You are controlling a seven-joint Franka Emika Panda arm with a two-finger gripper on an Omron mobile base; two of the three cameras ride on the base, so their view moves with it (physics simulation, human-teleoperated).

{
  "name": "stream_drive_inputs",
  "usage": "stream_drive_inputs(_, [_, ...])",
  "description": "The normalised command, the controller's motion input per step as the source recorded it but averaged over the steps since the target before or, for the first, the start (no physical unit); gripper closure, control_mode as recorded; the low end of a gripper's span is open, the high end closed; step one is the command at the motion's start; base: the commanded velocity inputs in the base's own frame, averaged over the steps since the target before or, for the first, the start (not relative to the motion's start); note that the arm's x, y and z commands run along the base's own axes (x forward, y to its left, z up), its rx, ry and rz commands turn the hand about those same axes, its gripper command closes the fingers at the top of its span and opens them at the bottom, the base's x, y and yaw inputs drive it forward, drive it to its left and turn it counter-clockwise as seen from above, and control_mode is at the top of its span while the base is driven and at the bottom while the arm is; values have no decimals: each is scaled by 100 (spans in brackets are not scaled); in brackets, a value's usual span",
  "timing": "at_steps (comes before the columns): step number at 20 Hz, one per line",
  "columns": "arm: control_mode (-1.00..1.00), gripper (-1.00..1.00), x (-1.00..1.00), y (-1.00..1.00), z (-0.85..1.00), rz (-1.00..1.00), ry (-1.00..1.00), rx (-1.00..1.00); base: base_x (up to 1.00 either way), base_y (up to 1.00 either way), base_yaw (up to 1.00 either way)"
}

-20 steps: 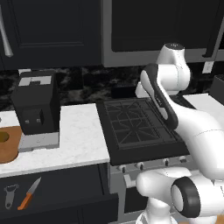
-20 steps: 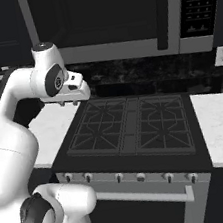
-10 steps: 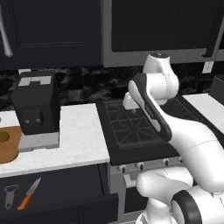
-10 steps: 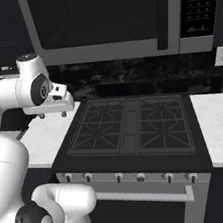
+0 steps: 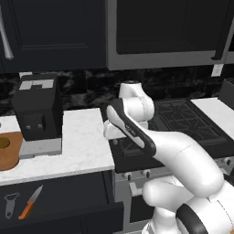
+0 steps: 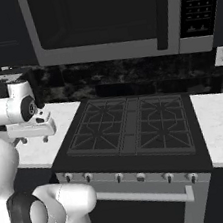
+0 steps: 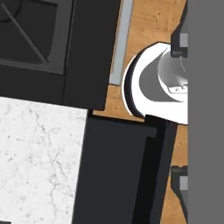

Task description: Place the appropriate cutting tool for cutting the avocado skin on the cutting board.

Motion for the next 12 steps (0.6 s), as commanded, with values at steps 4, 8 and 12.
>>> stream_drive_inputs(4, [-100, -100, -38, 63, -70, -12, -2, -5, 0, 0, 0])
stream_drive_inputs(8, [-100, -100, -51, 100, -59, -20, 0, 0, 0, 0, 0])
stream_drive_inputs(12, [-100, -100, -51, 91, -49, -8, 6, 0, 0, 0, 0])
